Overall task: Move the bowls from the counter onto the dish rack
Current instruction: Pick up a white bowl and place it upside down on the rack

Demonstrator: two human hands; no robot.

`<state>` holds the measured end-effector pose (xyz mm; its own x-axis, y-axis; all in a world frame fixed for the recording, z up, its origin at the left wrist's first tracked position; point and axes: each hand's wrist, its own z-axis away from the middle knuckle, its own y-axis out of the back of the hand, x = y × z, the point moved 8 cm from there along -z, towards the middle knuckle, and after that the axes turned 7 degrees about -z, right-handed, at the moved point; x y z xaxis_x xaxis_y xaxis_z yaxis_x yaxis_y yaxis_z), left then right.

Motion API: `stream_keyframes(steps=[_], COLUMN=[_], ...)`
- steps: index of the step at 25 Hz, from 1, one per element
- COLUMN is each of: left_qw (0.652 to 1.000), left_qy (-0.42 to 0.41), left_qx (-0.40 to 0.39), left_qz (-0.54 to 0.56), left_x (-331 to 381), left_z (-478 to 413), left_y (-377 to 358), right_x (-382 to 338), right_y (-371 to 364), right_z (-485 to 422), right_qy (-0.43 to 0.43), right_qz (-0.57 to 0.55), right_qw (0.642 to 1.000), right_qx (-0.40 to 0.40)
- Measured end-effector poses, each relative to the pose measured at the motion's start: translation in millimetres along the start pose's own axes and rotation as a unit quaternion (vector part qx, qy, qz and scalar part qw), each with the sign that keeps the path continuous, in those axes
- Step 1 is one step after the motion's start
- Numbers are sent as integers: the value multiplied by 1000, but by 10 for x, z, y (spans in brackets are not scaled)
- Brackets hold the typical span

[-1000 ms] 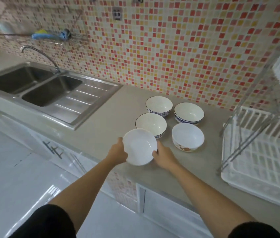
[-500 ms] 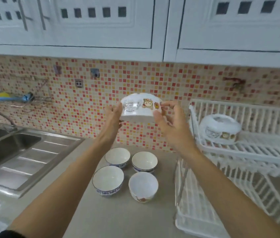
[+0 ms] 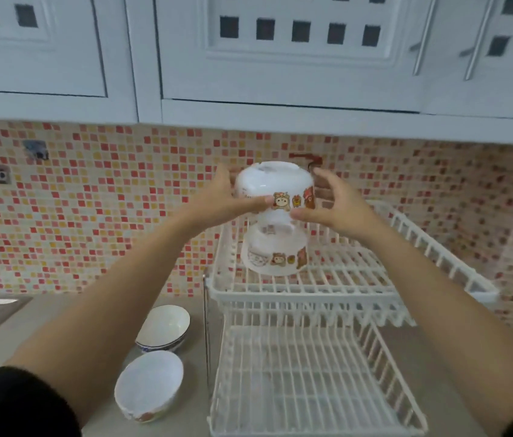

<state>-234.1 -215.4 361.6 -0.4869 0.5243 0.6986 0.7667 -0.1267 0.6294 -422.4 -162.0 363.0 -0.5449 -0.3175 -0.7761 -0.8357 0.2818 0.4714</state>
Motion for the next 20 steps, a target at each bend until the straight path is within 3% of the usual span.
stream_keyframes(steps=[8, 16, 20], left_qw=[962, 943, 935], left_qy=[83, 124, 99], left_qx=[-118, -157, -172], left_qz=[-230, -268, -293], left_x=[-300, -424, -354], left_z=[-329, -294, -235], left_y=[-508, -701, -638], right_x=[703, 899, 772], right_y=[-289, -396, -384], right_z=[-303, -302, -247], right_qy=[-30, -57, -66], right_qz=[169, 230, 276], right_qw=[971, 952, 938], right_qx=[-166, -194, -201])
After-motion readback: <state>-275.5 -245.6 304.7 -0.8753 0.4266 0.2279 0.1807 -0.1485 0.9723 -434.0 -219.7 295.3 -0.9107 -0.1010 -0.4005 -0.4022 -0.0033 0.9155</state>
